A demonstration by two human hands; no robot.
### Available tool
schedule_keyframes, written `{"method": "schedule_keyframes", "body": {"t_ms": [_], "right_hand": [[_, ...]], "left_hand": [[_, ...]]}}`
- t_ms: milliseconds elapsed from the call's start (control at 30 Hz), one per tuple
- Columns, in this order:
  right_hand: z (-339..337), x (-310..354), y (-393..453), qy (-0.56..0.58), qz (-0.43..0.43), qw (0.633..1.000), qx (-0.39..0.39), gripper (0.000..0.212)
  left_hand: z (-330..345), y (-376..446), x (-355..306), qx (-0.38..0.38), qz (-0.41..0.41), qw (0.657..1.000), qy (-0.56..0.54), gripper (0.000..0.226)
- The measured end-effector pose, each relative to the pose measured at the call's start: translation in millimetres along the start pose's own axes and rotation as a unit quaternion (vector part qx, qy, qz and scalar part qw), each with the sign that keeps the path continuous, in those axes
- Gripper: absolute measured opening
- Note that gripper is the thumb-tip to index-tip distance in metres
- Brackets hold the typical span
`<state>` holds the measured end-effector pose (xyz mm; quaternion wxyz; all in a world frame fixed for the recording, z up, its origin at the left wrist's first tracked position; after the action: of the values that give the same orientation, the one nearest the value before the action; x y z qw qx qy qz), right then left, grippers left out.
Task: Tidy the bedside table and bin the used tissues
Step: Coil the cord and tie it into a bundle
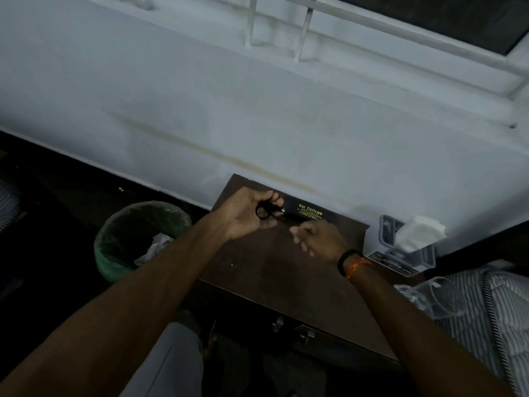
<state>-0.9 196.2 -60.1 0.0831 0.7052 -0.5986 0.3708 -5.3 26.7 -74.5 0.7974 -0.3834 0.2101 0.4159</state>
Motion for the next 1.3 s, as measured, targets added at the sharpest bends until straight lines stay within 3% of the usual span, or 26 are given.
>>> {"method": "schedule_keyframes", "body": {"t_ms": [133, 267, 400, 500, 633, 733, 867, 1033, 1300], "right_hand": [[-47.0, -7.3, 19.9, -0.010, 0.051, 0.994, -0.098, 0.037], [-66.8, 21.2, 33.2, -0.036, 0.051, 0.987, -0.145, 0.048], [-57.6, 58.0, 29.4, 0.024, 0.047, 0.990, -0.130, 0.039], [-36.6, 83.2, 11.8, 0.087, 0.028, 0.992, -0.084, 0.029], [5.4, 92.8, -12.7, 0.023, -0.052, 0.998, -0.019, 0.024], [24.8, 71.6, -18.7, -0.005, -0.069, 0.998, 0.005, 0.029], [20.6, 30.8, -12.1, -0.003, -0.015, 0.999, 0.043, 0.035], [-15.6, 1.0, 2.3, -0.018, 0.000, 0.999, 0.030, 0.037], [-69.4, 35.4, 28.8, -0.093, 0.016, 0.991, -0.100, 0.041]], "left_hand": [[0.0, -3.4, 10.4, 0.017, -0.034, 0.995, 0.096, 0.013], [7.9, -2.5, 18.4, 0.002, -0.049, 0.981, 0.190, 0.013], [13.0, 1.0, 27.8, 0.003, -0.072, 0.976, 0.207, 0.020], [14.4, 3.7, 22.2, 0.011, -0.042, 0.991, 0.124, 0.027], [15.2, 2.7, 6.3, 0.012, -0.005, 1.000, -0.014, 0.041], [12.2, 3.0, 2.9, -0.031, 0.018, 0.999, -0.017, 0.025], [4.5, 3.6, 7.7, -0.036, 0.012, 0.999, -0.016, 0.013], [0.1, -1.0, 11.5, 0.002, -0.020, 0.998, 0.060, 0.014], [8.7, 0.3, 26.5, -0.006, -0.069, 0.975, 0.213, 0.013]]}}
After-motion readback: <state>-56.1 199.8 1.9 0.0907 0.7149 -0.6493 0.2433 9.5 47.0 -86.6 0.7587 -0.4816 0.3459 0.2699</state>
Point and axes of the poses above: each hand's wrist, its own y-axis towards the middle knuckle, its own z-axis out of the palm, x = y × z, the point moved 7 cm from there along y, towards the middle knuckle, and after that the axes turned 1 degree about y, right-handed, at the moved point
